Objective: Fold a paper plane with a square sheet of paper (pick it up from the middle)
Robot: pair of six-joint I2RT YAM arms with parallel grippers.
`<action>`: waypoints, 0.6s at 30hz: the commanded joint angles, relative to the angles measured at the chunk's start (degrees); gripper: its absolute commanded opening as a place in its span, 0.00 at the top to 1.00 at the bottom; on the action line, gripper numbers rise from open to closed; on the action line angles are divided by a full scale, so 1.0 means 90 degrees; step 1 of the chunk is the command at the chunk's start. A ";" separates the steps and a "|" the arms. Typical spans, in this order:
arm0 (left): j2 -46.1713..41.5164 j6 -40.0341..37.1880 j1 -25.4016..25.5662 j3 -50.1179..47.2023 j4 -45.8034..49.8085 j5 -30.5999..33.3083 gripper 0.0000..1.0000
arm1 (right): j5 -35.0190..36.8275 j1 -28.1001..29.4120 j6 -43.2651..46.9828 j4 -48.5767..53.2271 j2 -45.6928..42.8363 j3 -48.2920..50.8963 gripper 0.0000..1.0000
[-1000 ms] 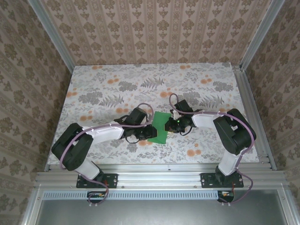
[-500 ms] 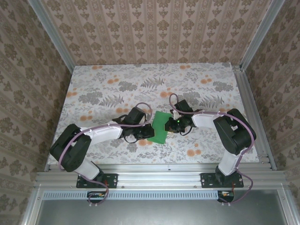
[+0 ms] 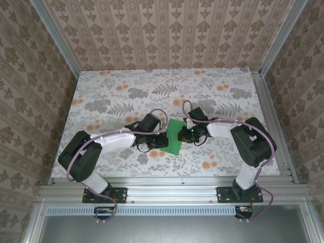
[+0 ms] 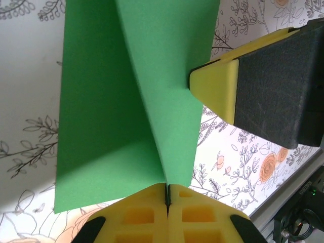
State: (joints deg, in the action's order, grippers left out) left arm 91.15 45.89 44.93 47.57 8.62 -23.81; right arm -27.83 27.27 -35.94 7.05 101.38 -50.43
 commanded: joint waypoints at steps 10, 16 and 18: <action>0.0396 -0.0187 0.0086 0.0334 -0.0059 -0.0196 0.95 | 0.0441 0.0019 0.0237 0.0562 -0.0189 -0.0226 0.87; 0.0258 -0.0235 0.0096 0.0268 0.0035 -0.0156 0.95 | 0.0842 -0.0157 0.0466 0.0932 -0.0223 -0.0440 0.87; 0.0227 -0.0255 0.0104 0.0265 0.0070 -0.0153 0.95 | 0.0943 -0.0183 0.0529 0.0974 -0.0104 -0.0532 0.87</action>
State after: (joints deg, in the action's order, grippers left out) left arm 94.45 45.28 45.36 49.39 8.19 -24.67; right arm -22.59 26.24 -33.23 12.58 100.86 -53.28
